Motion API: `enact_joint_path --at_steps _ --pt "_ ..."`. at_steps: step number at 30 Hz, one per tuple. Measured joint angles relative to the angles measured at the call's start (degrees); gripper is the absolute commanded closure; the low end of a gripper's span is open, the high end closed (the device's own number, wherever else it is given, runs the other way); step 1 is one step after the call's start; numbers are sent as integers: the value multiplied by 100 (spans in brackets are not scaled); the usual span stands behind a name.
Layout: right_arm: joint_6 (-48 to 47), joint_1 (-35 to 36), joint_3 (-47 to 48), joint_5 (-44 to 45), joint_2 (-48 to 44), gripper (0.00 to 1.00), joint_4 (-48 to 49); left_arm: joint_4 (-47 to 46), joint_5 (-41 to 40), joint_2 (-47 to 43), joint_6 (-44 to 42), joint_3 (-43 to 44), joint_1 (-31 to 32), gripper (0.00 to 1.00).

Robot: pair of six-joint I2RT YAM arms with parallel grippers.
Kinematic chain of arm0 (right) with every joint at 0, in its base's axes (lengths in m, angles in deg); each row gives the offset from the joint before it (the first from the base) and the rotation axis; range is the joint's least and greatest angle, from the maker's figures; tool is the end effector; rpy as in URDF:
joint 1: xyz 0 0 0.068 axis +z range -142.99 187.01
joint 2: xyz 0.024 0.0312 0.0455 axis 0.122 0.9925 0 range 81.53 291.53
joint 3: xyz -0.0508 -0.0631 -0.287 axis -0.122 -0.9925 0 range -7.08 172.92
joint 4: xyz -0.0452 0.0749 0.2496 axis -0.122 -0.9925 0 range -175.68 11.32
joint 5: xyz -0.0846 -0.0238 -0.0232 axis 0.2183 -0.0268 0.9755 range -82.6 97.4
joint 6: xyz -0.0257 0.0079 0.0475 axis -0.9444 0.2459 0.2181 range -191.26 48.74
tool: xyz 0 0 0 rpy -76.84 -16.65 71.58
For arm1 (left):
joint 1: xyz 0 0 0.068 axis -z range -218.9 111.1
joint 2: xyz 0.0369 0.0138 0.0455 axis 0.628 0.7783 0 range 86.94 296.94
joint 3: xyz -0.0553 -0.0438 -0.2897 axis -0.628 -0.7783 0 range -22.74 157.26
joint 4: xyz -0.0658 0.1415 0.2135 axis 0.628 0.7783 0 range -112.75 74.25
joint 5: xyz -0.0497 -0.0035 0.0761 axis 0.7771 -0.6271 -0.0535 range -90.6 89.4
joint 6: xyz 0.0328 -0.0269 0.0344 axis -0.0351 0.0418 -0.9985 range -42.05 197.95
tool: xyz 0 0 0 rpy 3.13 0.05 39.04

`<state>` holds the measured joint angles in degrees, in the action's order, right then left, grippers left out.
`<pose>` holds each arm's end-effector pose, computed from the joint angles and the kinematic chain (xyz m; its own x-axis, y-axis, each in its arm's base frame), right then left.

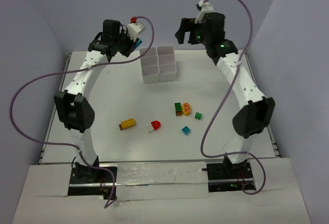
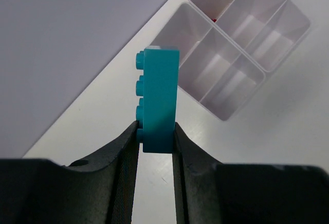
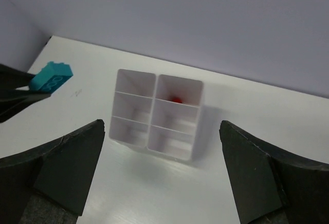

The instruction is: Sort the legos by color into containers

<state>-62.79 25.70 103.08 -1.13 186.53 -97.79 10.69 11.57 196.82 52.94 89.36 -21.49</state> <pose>0.4187 0.1473 0.4493 -0.2925 0.0549 -0.9547 -0.4147 0.8923 0.1784 0.4351 -0.1445 0.3989 -0.2517 0.5121 -0.8212 0.6301 0.7308 0.2626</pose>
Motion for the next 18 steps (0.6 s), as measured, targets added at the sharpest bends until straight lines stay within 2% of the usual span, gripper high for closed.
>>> enact_joint_path --at_steps 4,7,13,18 --pt "-9 -721 -935 -366 -1036 0 -35 281 60 761 -809 647 0 100" --pt "-56 -1067 -1600 -587 -1460 0 -190 407 173 1084 -1275 847 0 100" --pt "-88 -1305 -2782 -919 -1878 0 -377 361 312 1326 -1933 935 0 100" --pt "-79 -1335 -3029 -980 -1990 0 -402 173 230 1561 -2274 1149 42 98"
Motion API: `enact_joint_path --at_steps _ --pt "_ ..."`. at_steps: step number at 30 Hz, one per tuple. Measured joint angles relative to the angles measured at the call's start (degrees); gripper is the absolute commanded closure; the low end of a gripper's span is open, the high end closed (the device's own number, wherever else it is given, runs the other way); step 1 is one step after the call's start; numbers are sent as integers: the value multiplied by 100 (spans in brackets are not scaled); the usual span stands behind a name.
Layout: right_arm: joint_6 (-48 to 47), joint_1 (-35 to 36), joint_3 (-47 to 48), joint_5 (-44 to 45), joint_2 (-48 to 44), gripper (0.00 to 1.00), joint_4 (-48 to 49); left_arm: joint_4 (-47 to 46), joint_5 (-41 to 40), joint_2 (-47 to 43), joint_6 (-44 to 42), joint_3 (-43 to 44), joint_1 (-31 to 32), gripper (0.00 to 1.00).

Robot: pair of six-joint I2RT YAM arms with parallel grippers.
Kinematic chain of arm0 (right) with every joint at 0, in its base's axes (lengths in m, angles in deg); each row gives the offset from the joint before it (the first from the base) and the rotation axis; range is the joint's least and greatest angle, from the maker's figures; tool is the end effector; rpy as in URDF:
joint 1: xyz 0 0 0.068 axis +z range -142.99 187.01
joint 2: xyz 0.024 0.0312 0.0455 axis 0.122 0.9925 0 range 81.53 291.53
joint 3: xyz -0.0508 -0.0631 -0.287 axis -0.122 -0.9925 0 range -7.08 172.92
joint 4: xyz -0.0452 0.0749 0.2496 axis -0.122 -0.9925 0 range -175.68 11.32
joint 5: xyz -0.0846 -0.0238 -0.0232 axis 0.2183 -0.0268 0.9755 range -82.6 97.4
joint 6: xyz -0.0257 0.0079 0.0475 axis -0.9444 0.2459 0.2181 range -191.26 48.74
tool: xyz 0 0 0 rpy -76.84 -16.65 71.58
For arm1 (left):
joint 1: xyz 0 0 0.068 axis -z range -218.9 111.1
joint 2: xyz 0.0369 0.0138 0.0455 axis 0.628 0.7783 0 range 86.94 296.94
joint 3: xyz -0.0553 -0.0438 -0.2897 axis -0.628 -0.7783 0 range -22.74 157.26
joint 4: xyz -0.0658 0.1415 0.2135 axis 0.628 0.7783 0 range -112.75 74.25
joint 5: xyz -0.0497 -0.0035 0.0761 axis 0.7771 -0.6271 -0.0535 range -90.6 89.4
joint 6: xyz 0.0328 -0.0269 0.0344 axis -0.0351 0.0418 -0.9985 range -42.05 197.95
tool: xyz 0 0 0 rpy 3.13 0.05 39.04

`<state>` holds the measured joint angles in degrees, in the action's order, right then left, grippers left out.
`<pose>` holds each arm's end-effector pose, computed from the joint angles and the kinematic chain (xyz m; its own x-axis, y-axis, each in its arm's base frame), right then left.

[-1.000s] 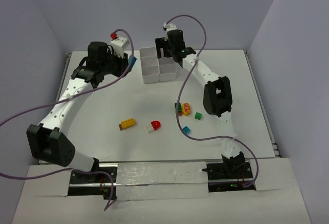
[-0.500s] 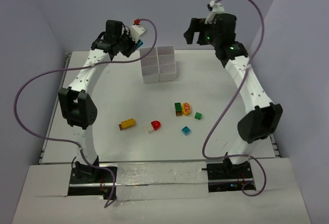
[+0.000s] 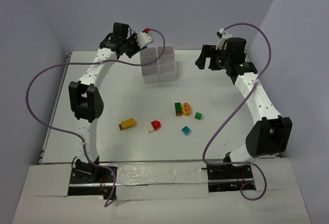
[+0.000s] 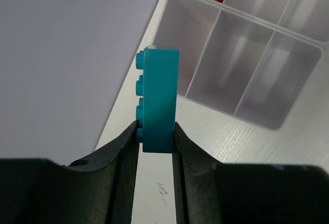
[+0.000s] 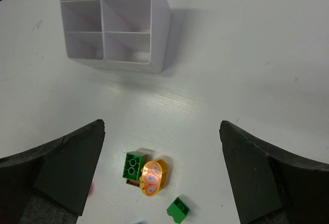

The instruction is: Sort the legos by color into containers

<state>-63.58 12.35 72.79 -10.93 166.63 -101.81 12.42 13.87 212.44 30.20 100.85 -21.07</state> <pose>0.3409 0.0434 0.3881 -0.5172 0.0792 -0.8522 -0.2974 0.9170 0.2657 0.4979 -0.1697 0.3353 -0.0259 0.7613 -0.6479 0.7518 0.4420 0.4893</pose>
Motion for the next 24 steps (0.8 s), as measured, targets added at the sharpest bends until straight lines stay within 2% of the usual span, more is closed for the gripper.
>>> enact_joint_path --at_steps 9,24 --pt "41 -15 -17 -73 -26 0 44 -413 -237 533 -124 43 175 98" --pt "110 -41 -28 -151 -26 0 44 -1022 -615 664 -376 76 381 84"
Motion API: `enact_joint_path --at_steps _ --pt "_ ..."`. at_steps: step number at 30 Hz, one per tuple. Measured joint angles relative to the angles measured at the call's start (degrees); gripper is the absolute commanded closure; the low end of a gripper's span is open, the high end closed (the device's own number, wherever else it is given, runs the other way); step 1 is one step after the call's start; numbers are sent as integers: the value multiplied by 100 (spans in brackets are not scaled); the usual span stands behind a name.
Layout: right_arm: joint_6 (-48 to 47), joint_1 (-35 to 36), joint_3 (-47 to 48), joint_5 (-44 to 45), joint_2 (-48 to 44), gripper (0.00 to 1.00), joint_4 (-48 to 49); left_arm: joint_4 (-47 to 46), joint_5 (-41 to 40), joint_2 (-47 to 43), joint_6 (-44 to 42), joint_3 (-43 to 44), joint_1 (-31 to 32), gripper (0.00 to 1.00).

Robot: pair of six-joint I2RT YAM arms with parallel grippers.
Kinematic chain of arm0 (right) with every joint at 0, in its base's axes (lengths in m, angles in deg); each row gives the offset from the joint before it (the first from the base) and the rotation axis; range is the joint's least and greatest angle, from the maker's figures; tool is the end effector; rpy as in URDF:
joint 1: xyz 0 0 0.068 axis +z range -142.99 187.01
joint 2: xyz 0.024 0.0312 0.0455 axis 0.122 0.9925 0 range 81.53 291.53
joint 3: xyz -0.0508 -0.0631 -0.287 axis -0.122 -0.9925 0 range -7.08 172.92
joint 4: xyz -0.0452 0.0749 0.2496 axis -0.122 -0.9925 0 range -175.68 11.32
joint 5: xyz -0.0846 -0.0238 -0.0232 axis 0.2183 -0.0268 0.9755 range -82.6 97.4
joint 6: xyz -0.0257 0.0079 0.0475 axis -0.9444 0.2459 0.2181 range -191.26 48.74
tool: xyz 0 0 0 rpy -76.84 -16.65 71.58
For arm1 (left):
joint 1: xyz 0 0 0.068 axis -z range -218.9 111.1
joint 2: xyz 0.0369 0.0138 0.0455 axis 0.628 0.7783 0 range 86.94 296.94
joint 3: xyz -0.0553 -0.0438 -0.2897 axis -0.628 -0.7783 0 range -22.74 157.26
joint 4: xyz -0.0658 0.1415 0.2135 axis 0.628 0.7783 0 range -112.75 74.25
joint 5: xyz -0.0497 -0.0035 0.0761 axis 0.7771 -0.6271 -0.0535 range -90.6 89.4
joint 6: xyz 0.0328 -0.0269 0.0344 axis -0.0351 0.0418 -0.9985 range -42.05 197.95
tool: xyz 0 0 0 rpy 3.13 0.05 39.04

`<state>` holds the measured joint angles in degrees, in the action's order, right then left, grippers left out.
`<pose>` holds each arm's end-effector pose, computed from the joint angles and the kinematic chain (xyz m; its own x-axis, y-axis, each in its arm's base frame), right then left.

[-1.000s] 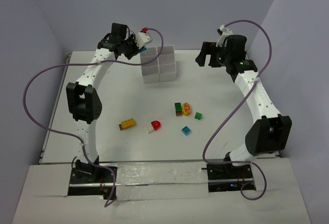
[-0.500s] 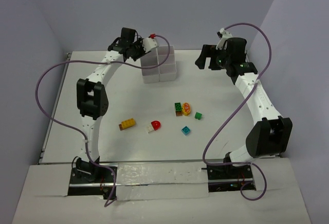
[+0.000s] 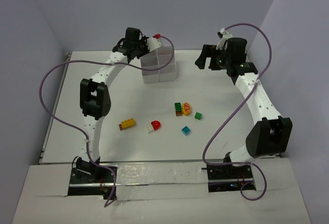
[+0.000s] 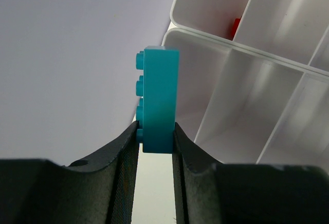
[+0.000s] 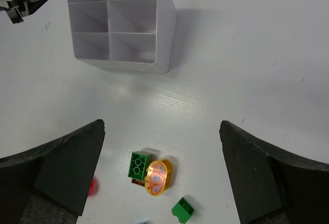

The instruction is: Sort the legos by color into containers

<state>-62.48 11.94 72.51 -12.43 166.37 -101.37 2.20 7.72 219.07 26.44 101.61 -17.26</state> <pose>0.3400 0.0417 0.3887 -0.5191 0.0994 -0.8489 -0.3037 0.9069 0.2920 0.5200 -0.2120 0.2948 0.0615 0.8089 -0.5848 0.6909 0.3883 0.6098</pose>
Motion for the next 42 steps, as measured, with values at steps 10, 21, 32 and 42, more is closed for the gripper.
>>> enact_joint_path --at_steps 10,21,32,42 --pt "65 -11 0 -80 0 0 0 -94 -168 0 -77 0 17 62" --pt "126 -33 0 -142 9 0 2 -212 -210 0 -126 0 25 53" --pt "89 -37 -53 -290 4 0 0 -233 5 -123 598 13 109 48" --pt "6 -261 -656 -234 -675 0 -107 590 720 -2515 2988 -1212 271 34"
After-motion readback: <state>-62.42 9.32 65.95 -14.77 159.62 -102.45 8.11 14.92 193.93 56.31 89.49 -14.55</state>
